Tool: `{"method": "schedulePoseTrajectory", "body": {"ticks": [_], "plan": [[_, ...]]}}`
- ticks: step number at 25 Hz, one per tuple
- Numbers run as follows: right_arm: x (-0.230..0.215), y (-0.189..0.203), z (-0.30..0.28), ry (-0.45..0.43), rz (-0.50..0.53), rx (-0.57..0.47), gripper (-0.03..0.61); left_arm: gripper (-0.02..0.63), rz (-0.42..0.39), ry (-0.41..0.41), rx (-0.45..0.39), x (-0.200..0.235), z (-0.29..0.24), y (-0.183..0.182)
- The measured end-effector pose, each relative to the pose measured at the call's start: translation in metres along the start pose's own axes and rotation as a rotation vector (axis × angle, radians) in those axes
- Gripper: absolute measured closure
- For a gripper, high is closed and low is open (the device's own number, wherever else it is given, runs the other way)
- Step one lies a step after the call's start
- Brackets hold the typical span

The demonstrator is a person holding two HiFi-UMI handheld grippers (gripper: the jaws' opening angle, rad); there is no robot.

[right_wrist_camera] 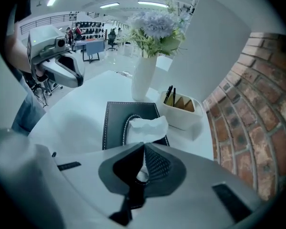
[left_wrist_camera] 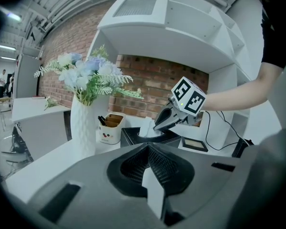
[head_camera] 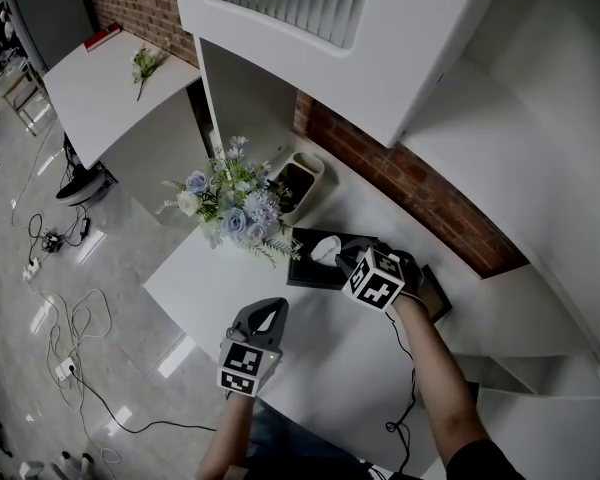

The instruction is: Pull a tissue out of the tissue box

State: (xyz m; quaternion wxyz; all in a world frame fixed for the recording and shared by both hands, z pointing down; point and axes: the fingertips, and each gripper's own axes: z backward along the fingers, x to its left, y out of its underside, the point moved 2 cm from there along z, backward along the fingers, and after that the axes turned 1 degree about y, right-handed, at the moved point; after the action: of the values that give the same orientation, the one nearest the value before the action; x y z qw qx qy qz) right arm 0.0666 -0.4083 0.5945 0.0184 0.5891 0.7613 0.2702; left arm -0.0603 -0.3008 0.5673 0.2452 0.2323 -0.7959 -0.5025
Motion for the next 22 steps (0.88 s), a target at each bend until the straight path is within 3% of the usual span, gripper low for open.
{"method": "schedulePoseTrajectory", "body": {"ticks": [11, 22], "plan": [[-0.005, 0.002, 0.020, 0.077, -0.055, -0.049, 0.580, 0.604, -0.006, 0.013, -0.003, -0.004, -0.004, -0.004], [-0.017, -0.021, 0.069, 0.221, -0.068, -0.165, 0.580, 0.604, -0.023, 0.024, -0.012, -0.010, -0.007, -0.013]]}}
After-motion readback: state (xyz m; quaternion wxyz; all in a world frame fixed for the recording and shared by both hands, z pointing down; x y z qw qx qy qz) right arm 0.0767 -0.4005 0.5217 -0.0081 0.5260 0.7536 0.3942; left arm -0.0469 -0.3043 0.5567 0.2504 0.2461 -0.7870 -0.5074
